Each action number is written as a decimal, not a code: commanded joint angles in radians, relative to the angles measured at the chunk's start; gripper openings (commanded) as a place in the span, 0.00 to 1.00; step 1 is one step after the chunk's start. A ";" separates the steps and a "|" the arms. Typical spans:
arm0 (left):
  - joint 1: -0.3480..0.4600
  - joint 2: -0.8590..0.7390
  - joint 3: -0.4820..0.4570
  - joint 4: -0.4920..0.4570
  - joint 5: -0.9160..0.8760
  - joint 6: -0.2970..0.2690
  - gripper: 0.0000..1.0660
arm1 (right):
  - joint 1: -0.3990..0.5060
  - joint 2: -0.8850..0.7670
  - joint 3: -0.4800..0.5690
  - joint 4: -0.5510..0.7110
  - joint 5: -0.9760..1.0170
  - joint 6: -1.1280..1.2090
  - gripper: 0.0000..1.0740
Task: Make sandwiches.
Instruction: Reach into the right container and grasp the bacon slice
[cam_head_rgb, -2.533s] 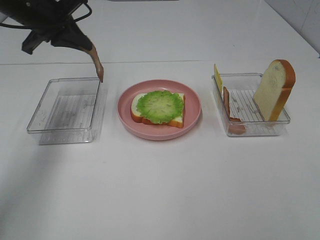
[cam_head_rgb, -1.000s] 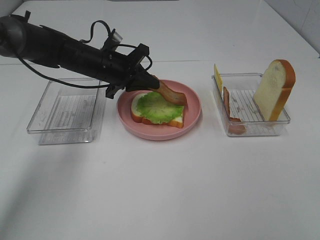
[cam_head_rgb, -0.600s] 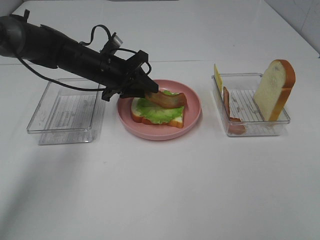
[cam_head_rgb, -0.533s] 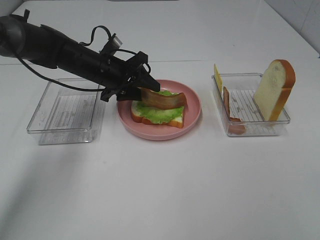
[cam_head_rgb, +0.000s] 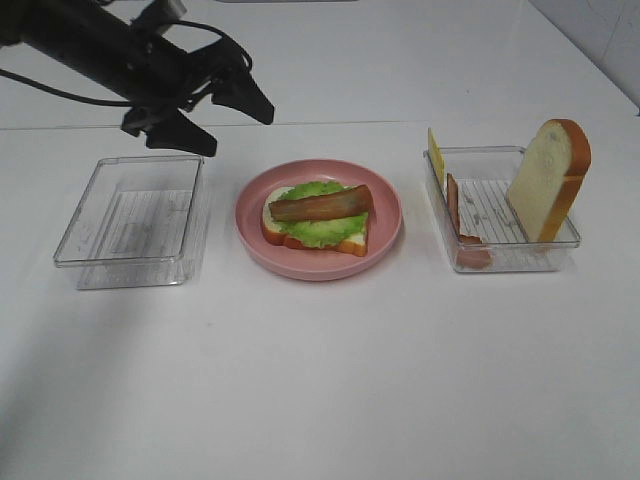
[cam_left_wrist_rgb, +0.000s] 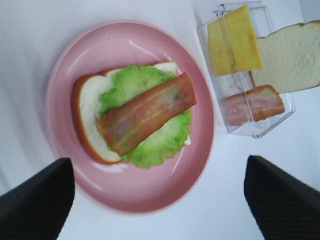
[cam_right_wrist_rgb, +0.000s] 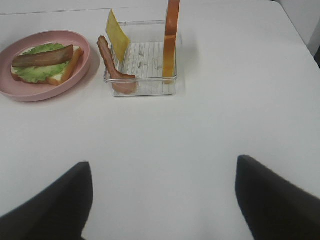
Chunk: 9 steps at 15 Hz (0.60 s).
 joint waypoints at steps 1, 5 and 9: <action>0.004 -0.094 -0.008 0.161 0.095 -0.138 0.82 | -0.006 -0.016 0.003 -0.003 -0.014 -0.003 0.70; 0.004 -0.399 -0.008 0.619 0.288 -0.459 0.82 | -0.006 -0.016 0.003 -0.003 -0.014 -0.003 0.70; 0.004 -0.627 0.002 0.784 0.425 -0.486 0.82 | -0.006 -0.016 0.003 -0.003 -0.014 -0.003 0.70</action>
